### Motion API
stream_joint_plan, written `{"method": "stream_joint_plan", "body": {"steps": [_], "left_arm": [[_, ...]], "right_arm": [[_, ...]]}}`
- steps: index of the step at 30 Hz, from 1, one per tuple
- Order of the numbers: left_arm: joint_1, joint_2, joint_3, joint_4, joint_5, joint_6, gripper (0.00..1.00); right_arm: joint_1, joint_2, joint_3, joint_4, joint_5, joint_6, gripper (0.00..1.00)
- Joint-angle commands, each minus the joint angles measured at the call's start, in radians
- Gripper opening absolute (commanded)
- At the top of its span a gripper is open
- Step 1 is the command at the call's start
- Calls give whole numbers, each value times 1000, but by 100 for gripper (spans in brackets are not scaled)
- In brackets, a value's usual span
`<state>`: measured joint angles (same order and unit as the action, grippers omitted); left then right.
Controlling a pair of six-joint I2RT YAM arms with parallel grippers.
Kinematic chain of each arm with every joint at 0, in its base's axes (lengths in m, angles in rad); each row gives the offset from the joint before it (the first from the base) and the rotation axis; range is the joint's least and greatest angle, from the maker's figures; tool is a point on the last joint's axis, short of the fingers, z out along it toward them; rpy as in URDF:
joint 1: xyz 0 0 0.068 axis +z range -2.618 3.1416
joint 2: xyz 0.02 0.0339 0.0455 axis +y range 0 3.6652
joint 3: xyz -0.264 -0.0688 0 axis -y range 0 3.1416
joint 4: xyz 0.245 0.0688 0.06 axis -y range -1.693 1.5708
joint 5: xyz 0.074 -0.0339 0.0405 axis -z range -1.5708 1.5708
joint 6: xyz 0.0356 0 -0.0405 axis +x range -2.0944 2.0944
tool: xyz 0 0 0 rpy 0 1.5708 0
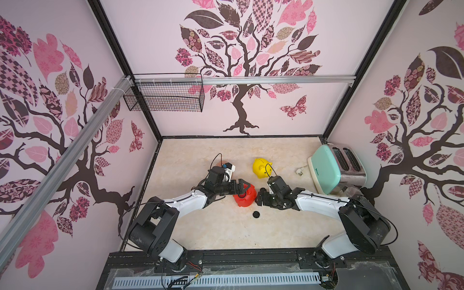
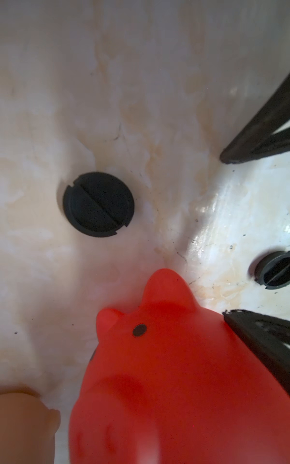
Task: Close piggy banks
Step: Adjust the piggy bank at the center of the board.
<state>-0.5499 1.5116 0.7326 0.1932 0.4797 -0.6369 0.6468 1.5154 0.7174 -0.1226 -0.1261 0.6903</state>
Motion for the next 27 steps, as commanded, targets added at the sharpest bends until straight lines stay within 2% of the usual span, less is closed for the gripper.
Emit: {"method": "stream_joint_plan", "body": {"steps": [1, 27], "left_arm": [[-7, -47, -21, 1, 13, -25, 95], [-8, -219, -97, -122, -86, -8, 95]], "right_arm": [[0, 28, 23, -40, 15, -14, 94], [-36, 134, 126, -61, 40, -70, 97]]}}
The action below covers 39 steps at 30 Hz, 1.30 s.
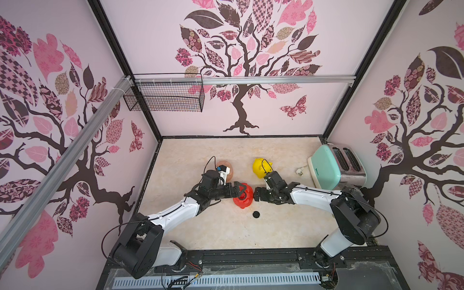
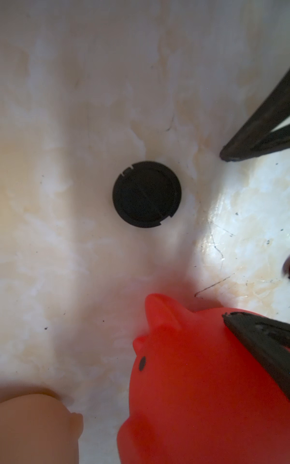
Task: Close piggy banks
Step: Adjust the piggy bank at the center of the board, then move the knob to the center of the board.
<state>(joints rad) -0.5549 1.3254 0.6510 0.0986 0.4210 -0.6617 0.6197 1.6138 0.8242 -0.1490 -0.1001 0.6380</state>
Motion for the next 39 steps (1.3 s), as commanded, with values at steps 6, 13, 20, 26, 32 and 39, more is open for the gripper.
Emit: {"method": "stream_joint_plan", "body": {"steps": [6, 13, 20, 26, 32, 39], "left_arm": [[-3, -98, -38, -71, -67, 29, 95], [9, -143, -48, -99, -79, 31, 95], [22, -262, -48, -175, -89, 33, 95], [43, -400, -35, -281, -112, 35, 95], [55, -540, 28, -461, -142, 43, 96], [59, -667, 213, -809, -203, 170, 96]], "right_arm": [[-14, 41, 36, -44, 32, -25, 97], [-19, -20, 24, -73, 83, -33, 100], [-25, -129, 18, -120, 123, -101, 100], [-25, -250, -7, -164, 196, -134, 100], [-25, -392, -81, -158, 129, -147, 99], [-25, -550, -211, -88, -80, -134, 84]]}}
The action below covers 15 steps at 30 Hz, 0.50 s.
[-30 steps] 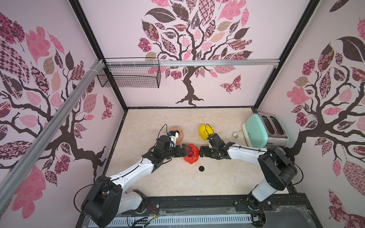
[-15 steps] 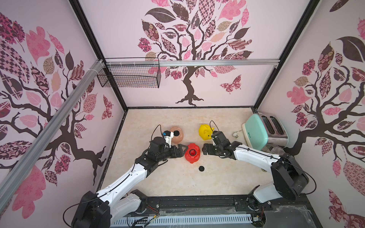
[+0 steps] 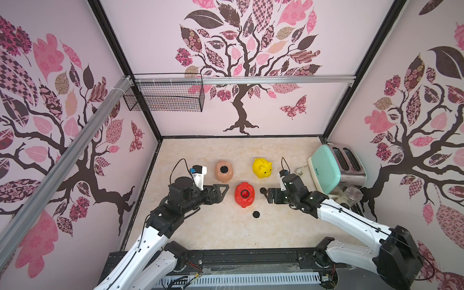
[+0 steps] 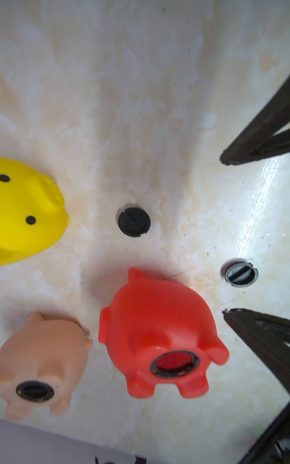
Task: Close piggy banks
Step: Move the knob to the center of the board.
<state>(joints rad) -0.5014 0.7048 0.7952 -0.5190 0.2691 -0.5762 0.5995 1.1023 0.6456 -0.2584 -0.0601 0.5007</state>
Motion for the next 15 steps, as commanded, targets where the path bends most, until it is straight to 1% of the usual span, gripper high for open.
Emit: {"method": "stream_joint_plan", "body": {"steps": [1, 2, 3, 6, 8, 10, 12, 15], "left_arm": [[7, -69, 83, -221, -68, 102, 96], [6, -95, 92, -241, -79, 125, 95], [6, -129, 96, -256, -97, 148, 95], [6, -237, 68, -250, -135, 159, 95], [6, -283, 50, -261, -166, 176, 96], [6, -313, 29, -275, -197, 181, 97], [6, -334, 16, -263, -192, 174, 97], [6, -346, 4, -249, -204, 176, 97]], "right_arm": [[-4, -48, -49, 37, -158, 6, 79], [-4, -54, -64, 49, -193, 11, 75], [-4, -54, -74, 56, -217, 17, 73], [-3, -42, -103, 93, -301, 13, 72], [-3, -28, -127, 136, -353, 20, 71], [0, -12, -149, 192, -407, 32, 69], [8, 18, -166, 248, -453, 43, 68], [38, 79, -167, 307, -481, 46, 68]]}}
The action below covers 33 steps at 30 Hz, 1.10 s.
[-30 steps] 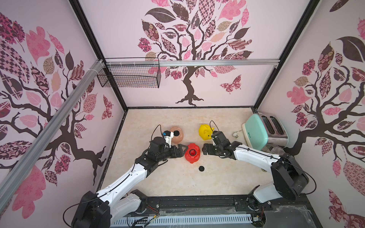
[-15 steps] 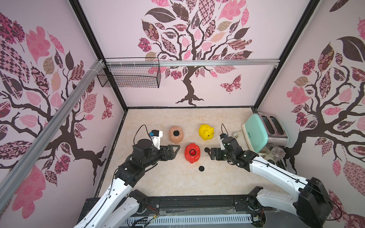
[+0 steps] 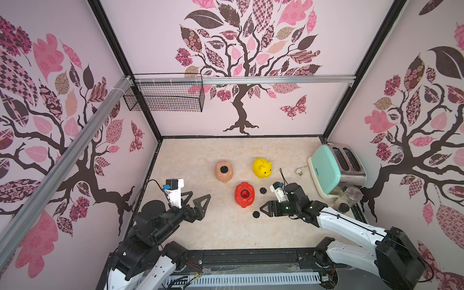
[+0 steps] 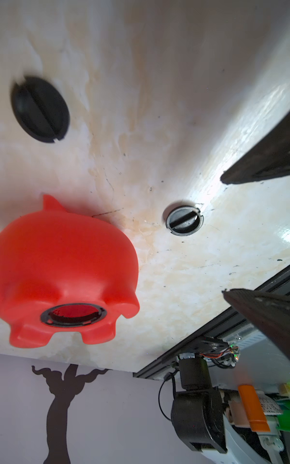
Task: Close piggy banks
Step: Move the knob to the center of the board.
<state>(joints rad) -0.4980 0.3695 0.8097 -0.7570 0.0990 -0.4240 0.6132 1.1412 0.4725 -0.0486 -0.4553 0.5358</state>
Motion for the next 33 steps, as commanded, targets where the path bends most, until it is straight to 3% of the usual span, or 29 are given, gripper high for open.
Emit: {"method": "stream_joint_plan", "body": {"steps": [1, 10, 16, 33], "left_arm": [[4, -10, -8, -16, -43, 25, 97], [6, 5, -6, -30, -67, 22, 97], [9, -3, -11, -10, -15, 28, 97], [9, 27, -13, -15, -24, 27, 97]], "right_arm": [[33, 59, 15, 98, -85, 8, 68], [56, 184, 31, 182, -79, 38, 66], [57, 216, 36, 194, -95, 33, 63], [57, 311, 77, 211, -100, 30, 58]]}}
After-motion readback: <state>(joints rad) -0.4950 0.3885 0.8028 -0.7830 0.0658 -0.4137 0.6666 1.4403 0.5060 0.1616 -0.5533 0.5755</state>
